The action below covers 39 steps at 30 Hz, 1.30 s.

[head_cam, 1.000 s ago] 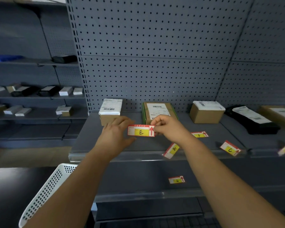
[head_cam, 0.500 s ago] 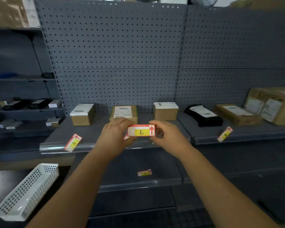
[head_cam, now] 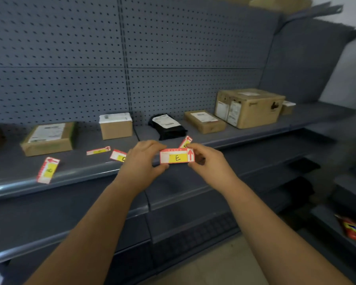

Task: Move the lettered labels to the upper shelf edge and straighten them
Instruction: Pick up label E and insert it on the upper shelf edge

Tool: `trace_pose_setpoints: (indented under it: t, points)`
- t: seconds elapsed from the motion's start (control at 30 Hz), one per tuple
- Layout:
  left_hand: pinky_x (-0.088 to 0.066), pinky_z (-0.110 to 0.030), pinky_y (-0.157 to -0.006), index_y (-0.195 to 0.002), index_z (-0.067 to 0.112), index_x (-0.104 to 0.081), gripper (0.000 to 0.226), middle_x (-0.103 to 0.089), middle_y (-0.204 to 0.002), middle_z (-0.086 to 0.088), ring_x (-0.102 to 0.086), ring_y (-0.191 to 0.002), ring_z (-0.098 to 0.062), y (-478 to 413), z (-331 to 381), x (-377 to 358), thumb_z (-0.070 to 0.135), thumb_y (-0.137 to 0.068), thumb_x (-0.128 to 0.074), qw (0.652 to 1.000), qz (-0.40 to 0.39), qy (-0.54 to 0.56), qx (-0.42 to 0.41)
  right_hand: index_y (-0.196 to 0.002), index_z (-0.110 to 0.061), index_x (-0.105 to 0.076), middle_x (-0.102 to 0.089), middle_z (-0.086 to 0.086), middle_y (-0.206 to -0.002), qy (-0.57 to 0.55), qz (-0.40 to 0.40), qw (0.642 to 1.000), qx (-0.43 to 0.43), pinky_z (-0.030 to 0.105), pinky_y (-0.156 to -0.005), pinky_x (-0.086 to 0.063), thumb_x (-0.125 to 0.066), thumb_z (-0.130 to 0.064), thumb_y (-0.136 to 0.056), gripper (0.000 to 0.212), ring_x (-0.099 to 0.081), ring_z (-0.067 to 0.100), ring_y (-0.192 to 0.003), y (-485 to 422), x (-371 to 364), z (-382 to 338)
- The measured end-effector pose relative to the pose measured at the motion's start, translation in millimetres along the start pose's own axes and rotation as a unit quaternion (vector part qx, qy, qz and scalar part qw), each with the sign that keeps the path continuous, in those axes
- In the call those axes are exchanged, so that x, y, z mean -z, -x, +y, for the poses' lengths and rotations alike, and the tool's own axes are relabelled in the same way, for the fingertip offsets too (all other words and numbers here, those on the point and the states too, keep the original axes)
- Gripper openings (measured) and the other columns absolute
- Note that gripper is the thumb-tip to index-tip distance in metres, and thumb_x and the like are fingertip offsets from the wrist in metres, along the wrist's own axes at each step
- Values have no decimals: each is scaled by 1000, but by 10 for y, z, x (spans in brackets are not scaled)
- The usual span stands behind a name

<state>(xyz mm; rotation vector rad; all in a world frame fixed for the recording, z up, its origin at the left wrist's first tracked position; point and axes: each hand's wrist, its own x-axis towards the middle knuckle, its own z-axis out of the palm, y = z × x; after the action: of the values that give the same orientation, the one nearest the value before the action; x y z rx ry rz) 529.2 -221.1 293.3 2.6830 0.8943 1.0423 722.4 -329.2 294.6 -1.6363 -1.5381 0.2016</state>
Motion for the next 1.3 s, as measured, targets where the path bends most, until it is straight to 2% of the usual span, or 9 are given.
trace_pose_setpoints:
  t: [0.2, 0.33, 0.43, 0.63, 0.77, 0.87, 1.03, 1.17, 1.3]
  points:
    - [-41, -47, -96, -121, 24, -57, 49, -57, -124, 3, -46, -117, -21, -594, 386, -904, 34, -77, -74, 999, -14, 32, -17, -124, -30, -61, -63, -19, -101, -8, 19, 999, -30, 11, -86, -46, -68, -7, -85, 46, -60, -7, -96, -101, 586, 855]
    - [-40, -45, -98, -121, 23, -58, 48, -57, -122, 2, -46, -118, -22, -1079, 680, -1481, 32, -77, -74, 998, -20, 55, -19, -125, -27, -61, -58, -24, -90, -4, 18, 998, -56, 2, -76, -40, -69, -6, -85, 46, -56, -16, -83, -255, 1054, 1405]
    - [-40, -38, -96, -119, 24, -58, 45, -58, -121, 3, -48, -115, -20, -1408, 934, -1828, 32, -77, -74, 997, -24, 65, -20, -125, -29, -61, -59, -23, -87, 7, 19, 997, -76, 6, -76, -42, -69, -8, -86, 45, -56, -13, -81, -373, 1415, 1728]
    - [-42, -50, -94, -119, 27, -57, 46, -57, -123, 4, -47, -115, -20, -1879, 1274, -2285, 33, -76, -74, 997, -35, 75, -1, -128, -29, -59, -59, -20, -89, 17, 8, 996, -89, 15, -80, -45, -68, -10, -86, 47, -56, -5, -81, -640, 1899, 2276]
    - [-42, -49, -94, -116, 28, -59, 43, -56, -124, 7, -47, -116, -17, -2050, 1251, -2457, 34, -77, -74, 998, -25, 59, 22, -127, -28, -60, -58, -16, -84, -2, -12, 997, -70, 16, -77, -46, -69, -7, -84, 49, -56, -1, -75, -930, 1928, 2583]
    - [-42, -46, -95, -115, 28, -60, 43, -58, -122, 7, -47, -115, -17, -2150, 1191, -2573, 33, -75, -75, 998, 2, 32, 55, -126, -31, -61, -60, -12, -83, -26, -42, 998, -48, 9, -73, -44, -70, -7, -84, 49, -55, -3, -72, -1194, 1888, 2804]
    - [-44, -43, -93, -117, 21, -62, 46, -61, -120, 0, -51, -111, -24, -2305, 1281, -2788, 26, -73, -76, 993, 46, -12, 109, -131, -38, -54, -62, -14, -89, -47, -117, 992, 2, 8, -75, -44, -70, -13, -86, 54, -58, -6, -81, -1583, 1919, 3162]
    - [-47, -47, -85, -111, 19, -64, 49, -64, -112, -1, -56, -103, -27, -2467, 1396, -2953, 47, -71, -58, 985, 70, -62, 143, -137, -35, -50, -61, -14, -94, -83, -157, 984, 15, 19, -83, -46, -69, -20, -88, 55, -57, -2, -89, -1880, 2007, 3430]
    - [-46, -46, -87, -112, 21, -63, 52, -63, -113, 2, -55, -105, -26, -2541, 1445, -3099, 51, -71, -52, 975, 77, -84, 191, -134, -33, -53, -61, -9, -92, -96, -184, 977, 45, 7, -73, -42, -67, -17, -90, 49, -57, -1, -86, -2124, 1991, 3617]
